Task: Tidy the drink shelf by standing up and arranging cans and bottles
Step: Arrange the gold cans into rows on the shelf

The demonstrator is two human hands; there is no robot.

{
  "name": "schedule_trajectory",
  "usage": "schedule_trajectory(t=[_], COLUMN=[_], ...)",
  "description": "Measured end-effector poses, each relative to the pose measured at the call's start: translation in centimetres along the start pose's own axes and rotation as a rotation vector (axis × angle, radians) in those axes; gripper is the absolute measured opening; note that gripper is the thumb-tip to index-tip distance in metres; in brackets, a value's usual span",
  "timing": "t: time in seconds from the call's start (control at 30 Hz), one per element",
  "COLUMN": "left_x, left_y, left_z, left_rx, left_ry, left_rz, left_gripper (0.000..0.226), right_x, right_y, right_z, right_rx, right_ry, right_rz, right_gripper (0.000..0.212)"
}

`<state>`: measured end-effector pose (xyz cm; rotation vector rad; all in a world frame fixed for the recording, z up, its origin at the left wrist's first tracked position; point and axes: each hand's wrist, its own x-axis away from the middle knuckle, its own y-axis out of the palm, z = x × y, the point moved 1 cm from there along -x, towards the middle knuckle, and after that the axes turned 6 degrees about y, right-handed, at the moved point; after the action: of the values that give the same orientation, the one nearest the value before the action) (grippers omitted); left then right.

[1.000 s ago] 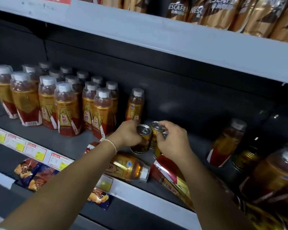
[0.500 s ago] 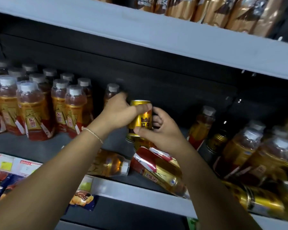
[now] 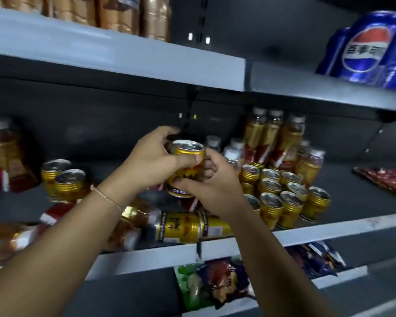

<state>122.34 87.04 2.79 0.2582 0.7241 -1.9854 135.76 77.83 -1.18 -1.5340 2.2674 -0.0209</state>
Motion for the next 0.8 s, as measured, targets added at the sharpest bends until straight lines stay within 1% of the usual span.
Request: schedule_trajectory(t=[0.17,0.27,0.4,0.47,0.57,0.6,0.67,0.7,0.8], left_x=[-0.4,-0.6,-0.8,-0.8,-1.0,-1.1,-1.7,-2.0,-2.7], left_y=[8.9,13.7,19.6,22.4,26.1,27.2,29.2,30.2,32.4], left_z=[3.7,5.1,6.5,7.1,7.8,8.1,8.4,8.5,8.4], left_rx=[0.028,0.043,0.029,0.014,-0.044,-0.046,-0.061,-0.089,-0.212], left_ry=[0.041,0.049,0.063,0.085,0.134,0.147,0.162,0.17,0.221], left_rz=[-0.095,-0.089,-0.086,-0.123,-0.198,-0.221,-0.26,-0.287,-0.344], left_gripper=[0.09,0.079,0.078,0.068,0.033,0.029,0.035,0.035,0.023], right_x=[2.6,3.8,5.2,6.1,7.4,7.7,8.3,8.6,9.3], right_y=[-8.8,-13.3,-18.4,-20.9,-24.4,-25.4,-27.2,-28.0,-29.7], right_z=[1.7,3.0,4.7,5.6,7.1,7.6,8.6,9.1,10.8], right_rx=[0.051,0.071,0.129,0.159,0.195,0.195,0.201,0.212,0.251], right_ry=[0.001,0.027,0.038,0.039,0.073,0.087,0.111,0.118,0.147], right_rz=[0.119,0.177,0.251,0.292,0.338,0.352,0.389,0.409,0.461], right_gripper=[0.048,0.049,0.053,0.053,0.057,0.059,0.06,0.06,0.062])
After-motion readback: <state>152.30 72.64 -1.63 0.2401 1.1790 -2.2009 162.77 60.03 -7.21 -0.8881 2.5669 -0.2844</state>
